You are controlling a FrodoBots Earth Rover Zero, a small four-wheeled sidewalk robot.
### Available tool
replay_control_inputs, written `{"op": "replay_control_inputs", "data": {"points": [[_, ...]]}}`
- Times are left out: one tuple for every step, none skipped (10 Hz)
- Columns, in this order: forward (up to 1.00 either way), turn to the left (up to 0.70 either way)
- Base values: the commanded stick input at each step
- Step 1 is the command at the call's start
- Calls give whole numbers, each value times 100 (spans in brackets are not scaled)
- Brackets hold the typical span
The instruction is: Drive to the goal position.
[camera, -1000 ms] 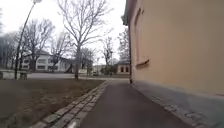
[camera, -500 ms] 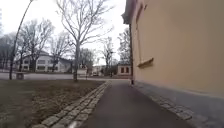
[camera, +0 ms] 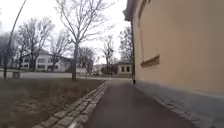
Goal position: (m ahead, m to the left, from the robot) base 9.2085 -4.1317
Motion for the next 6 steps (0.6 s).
{"op": "replay_control_inputs", "data": {"points": [[70,0],[70,0],[70,0],[70,0],[70,0],[70,0]]}}
